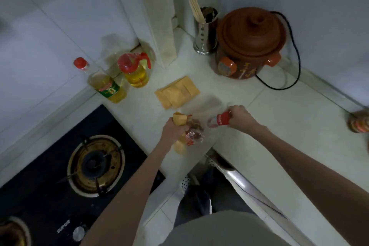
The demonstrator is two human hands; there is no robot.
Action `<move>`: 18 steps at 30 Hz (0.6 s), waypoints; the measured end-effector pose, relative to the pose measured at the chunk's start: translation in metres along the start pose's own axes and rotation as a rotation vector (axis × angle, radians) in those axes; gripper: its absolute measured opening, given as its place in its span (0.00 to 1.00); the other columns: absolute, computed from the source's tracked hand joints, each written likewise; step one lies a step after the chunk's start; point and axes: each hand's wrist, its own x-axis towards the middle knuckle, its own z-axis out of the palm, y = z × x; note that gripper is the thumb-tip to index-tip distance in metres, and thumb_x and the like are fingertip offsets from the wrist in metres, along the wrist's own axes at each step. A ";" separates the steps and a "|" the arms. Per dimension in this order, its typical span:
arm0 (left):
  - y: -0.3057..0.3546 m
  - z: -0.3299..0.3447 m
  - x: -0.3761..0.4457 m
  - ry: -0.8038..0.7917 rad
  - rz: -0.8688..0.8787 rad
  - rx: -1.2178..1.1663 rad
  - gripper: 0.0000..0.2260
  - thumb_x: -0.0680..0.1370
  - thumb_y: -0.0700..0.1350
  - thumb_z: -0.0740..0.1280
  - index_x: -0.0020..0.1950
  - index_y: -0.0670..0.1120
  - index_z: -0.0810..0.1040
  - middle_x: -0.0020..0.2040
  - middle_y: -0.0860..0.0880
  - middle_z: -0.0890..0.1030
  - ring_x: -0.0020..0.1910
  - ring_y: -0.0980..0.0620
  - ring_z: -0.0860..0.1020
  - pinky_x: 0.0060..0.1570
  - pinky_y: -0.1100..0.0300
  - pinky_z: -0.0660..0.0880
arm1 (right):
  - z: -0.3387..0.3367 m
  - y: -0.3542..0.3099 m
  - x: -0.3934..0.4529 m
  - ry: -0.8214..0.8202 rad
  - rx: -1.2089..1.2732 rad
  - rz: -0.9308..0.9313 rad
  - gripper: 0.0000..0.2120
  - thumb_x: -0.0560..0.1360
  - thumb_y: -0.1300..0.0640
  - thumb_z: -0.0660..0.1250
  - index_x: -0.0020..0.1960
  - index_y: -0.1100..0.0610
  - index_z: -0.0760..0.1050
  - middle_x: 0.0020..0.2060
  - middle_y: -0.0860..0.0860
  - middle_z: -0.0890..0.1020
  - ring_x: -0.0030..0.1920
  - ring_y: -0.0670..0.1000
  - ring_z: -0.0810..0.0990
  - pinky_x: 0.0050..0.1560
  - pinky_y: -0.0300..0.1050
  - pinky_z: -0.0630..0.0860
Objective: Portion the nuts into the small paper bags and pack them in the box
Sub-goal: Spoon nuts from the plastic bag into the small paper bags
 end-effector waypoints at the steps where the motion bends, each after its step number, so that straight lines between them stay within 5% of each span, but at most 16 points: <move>1: 0.000 0.003 0.003 -0.001 -0.026 0.009 0.23 0.68 0.43 0.74 0.61 0.40 0.76 0.54 0.43 0.81 0.51 0.46 0.80 0.46 0.54 0.78 | 0.004 0.002 0.003 -0.002 -0.039 -0.030 0.09 0.68 0.68 0.67 0.49 0.67 0.76 0.47 0.64 0.80 0.48 0.62 0.79 0.41 0.44 0.71; 8: -0.012 0.010 0.012 -0.014 -0.208 -0.013 0.05 0.73 0.38 0.69 0.48 0.43 0.78 0.43 0.46 0.78 0.36 0.54 0.75 0.34 0.62 0.70 | 0.019 0.002 0.013 -0.001 -0.082 -0.099 0.08 0.74 0.65 0.62 0.49 0.69 0.75 0.48 0.66 0.79 0.50 0.63 0.79 0.45 0.48 0.72; 12: -0.021 0.012 0.014 0.005 -0.237 -0.043 0.07 0.72 0.39 0.70 0.49 0.45 0.79 0.45 0.46 0.81 0.40 0.51 0.79 0.39 0.58 0.75 | 0.022 0.002 0.024 -0.054 -0.021 -0.132 0.05 0.73 0.64 0.65 0.39 0.64 0.74 0.40 0.62 0.79 0.45 0.58 0.79 0.43 0.47 0.70; 14: -0.025 0.013 0.016 0.041 -0.253 -0.042 0.08 0.72 0.40 0.70 0.50 0.44 0.78 0.47 0.45 0.82 0.44 0.48 0.80 0.44 0.54 0.78 | 0.030 0.004 0.029 -0.065 0.030 -0.130 0.15 0.73 0.66 0.65 0.31 0.57 0.64 0.32 0.53 0.72 0.41 0.54 0.74 0.41 0.45 0.66; 16: -0.026 0.016 0.018 0.081 -0.250 -0.074 0.07 0.72 0.40 0.71 0.49 0.45 0.78 0.46 0.45 0.82 0.44 0.48 0.81 0.39 0.56 0.80 | 0.040 0.005 0.032 -0.090 0.119 -0.088 0.15 0.73 0.69 0.64 0.34 0.55 0.63 0.34 0.50 0.69 0.43 0.53 0.70 0.44 0.45 0.66; 18: -0.025 0.018 0.018 0.107 -0.244 -0.107 0.07 0.72 0.40 0.72 0.49 0.46 0.78 0.45 0.47 0.82 0.41 0.51 0.80 0.31 0.63 0.77 | 0.050 0.007 0.037 -0.139 0.164 -0.021 0.10 0.74 0.68 0.63 0.48 0.57 0.64 0.43 0.54 0.70 0.47 0.53 0.68 0.49 0.46 0.67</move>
